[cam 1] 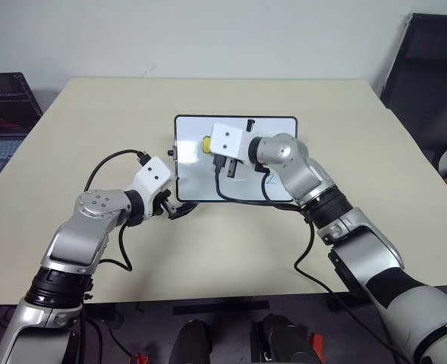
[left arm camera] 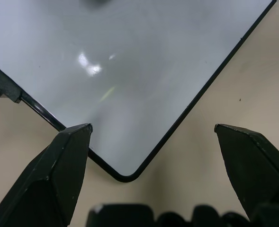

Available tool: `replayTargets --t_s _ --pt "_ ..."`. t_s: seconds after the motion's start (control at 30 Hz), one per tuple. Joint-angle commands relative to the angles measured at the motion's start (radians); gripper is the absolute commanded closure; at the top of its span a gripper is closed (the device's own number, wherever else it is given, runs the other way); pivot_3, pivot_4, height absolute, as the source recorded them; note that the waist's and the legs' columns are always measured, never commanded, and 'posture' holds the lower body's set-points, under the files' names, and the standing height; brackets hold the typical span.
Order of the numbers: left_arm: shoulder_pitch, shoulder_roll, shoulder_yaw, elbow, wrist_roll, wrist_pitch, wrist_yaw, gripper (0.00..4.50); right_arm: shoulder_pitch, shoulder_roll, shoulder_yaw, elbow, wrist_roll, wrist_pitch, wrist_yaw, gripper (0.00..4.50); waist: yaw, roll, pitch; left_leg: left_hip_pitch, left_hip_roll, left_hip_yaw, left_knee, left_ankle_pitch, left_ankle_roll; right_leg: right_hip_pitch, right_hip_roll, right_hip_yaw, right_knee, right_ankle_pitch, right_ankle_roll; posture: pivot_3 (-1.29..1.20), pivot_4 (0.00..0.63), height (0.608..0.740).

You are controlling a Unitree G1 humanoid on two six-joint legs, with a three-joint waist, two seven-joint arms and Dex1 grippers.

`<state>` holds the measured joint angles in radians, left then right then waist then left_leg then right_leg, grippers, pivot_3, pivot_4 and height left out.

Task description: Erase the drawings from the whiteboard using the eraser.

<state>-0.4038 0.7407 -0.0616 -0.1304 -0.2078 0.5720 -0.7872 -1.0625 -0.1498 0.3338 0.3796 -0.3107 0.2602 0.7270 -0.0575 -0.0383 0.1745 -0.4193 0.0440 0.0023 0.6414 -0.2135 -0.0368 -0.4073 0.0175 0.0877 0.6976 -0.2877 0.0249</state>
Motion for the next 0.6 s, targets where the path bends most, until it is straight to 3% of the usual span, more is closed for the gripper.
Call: replayTargets --t_s 0.03,0.37,0.6 --pt "0.013 -0.007 0.057 -0.063 -0.05 -0.034 -0.025 0.0 0.103 -0.032 -0.088 -0.273 0.101 0.213 0.058 4.46 0.002 0.0 0.0 0.0 0.0 0.0 0.0 0.0 0.0 0.0 0.0 0.0 0.0 0.0 0.0 0.0 0.15 0.74" --pt "0.001 -0.034 0.083 -0.071 -0.149 -0.04 -0.085 0.0 0.497 -0.23 -0.279 -0.822 0.265 0.714 0.06 4.5 0.015 0.0 0.0 -0.002 -0.001 0.0 0.001 0.0 -0.001 0.0 0.0 -0.002 -0.002 -0.001 0.0 0.0 0.15 0.74" --pt "-0.029 -0.024 0.038 0.022 -0.09 -0.127 -0.136 0.0 0.628 -0.284 -0.27 -0.883 0.288 0.737 -0.031 4.5 -0.004 0.0 0.0 0.0 -0.001 0.003 0.001 -0.001 -0.001 0.0 0.005 0.002 -0.002 -0.004 0.004 0.0 0.15 0.74"
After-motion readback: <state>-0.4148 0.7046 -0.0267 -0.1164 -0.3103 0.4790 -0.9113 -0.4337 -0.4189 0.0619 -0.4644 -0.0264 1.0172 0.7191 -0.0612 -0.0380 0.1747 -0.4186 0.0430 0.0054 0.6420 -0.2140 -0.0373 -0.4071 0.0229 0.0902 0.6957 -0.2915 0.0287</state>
